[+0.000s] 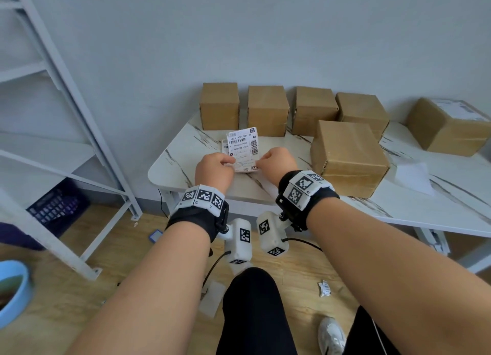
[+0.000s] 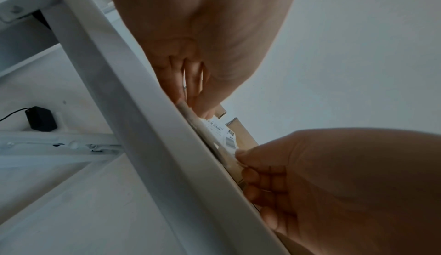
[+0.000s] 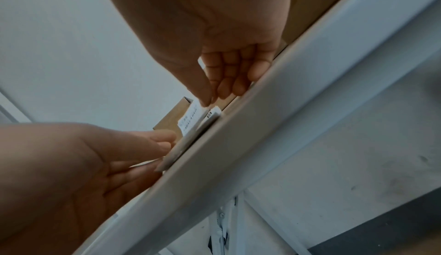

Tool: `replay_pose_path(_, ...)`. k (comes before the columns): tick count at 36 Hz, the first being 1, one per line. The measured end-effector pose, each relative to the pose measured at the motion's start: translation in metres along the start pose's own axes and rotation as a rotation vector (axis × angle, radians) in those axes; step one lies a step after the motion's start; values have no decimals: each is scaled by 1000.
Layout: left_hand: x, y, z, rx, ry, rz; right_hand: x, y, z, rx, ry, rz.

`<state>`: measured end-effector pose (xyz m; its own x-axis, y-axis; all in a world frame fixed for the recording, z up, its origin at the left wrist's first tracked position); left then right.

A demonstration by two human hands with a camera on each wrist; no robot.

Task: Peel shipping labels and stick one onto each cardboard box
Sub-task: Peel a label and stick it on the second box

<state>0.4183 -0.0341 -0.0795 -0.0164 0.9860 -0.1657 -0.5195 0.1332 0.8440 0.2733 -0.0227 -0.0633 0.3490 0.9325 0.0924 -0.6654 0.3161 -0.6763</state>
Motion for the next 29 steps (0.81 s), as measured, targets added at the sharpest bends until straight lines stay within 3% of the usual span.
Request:
replay_pose_path(6,1,15,5,11,30,-41,6,-4,16,-167,81,32)
replay_pose_path(16,15,67,2,320,8,-71,36,-10,71,-513,166,153)
replay_pose_path(22,26,101,-12,329,46,-126,54,7,105,-519,204,177)
replay_pose_path(29,41,134,-40,344,-4,-176,67,40,143,-442,228,133)
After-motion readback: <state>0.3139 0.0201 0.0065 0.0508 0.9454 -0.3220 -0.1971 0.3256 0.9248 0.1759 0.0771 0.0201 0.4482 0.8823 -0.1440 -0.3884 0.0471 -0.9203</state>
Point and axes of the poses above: each hand's wrist, its own x-axis away from the middle knuckle, its own z-axis out of the back of the hand, y = z × x, the point moved 2 cm from there along -x, towards the middle knuckle, and after that the axes turned 3 degrees about x, right-handed, at the moved point
